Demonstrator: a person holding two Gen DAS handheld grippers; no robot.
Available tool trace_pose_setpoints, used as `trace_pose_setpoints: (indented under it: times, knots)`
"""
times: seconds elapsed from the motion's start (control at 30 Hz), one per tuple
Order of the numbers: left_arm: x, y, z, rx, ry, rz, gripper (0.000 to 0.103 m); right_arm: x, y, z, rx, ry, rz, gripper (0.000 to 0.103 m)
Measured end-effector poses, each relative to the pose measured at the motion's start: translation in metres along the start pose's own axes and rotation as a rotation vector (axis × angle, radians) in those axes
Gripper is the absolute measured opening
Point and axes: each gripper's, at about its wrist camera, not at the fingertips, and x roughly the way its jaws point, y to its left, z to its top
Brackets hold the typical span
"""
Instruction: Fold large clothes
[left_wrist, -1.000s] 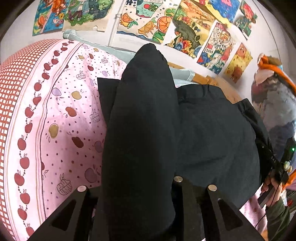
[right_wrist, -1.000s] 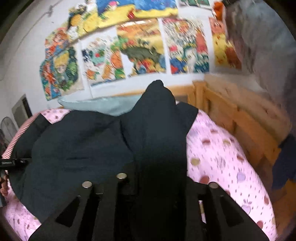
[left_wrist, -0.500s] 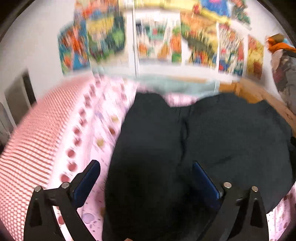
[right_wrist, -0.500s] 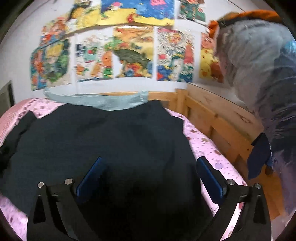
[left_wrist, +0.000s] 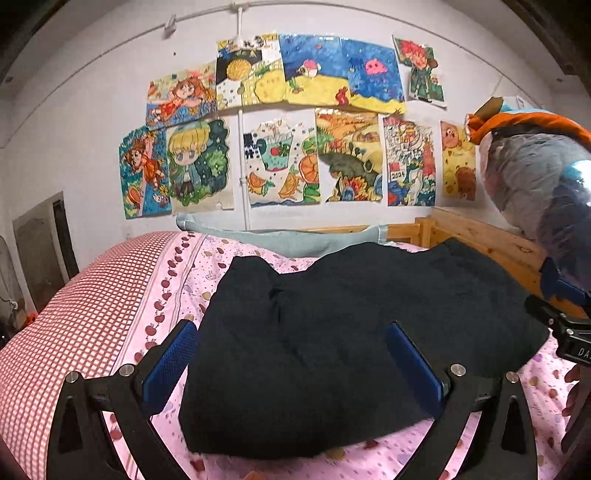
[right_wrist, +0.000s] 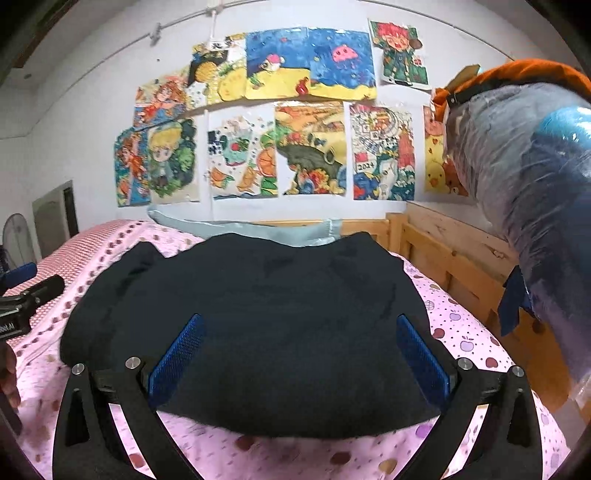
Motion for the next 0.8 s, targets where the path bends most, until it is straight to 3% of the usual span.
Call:
trace_pose_setpoints:
  times: [0.27, 0.47, 0.67, 0.8]
  knots:
    - [-0.048, -0.002, -0.02, -0.013, -0.002, -0.042, 0.103, -0.043, 0.015, -0.013, 0.001, -0.014, 0.033, 0.101]
    - [-0.082, 0.0, -0.043, -0.006, -0.015, -0.018, 0.103, -0.082, 0.018, -0.034, 0.002, -0.018, 0.043, 0.101]
    - [-0.102, 0.001, -0.057, -0.006, -0.03, -0.017, 0.103, -0.109, 0.014, -0.053, 0.019, -0.004, 0.037, 0.101]
    - [-0.108, -0.001, -0.065, -0.023, -0.004, -0.054, 0.103, -0.121, 0.014, -0.062, 0.025, -0.008, 0.028, 0.101]
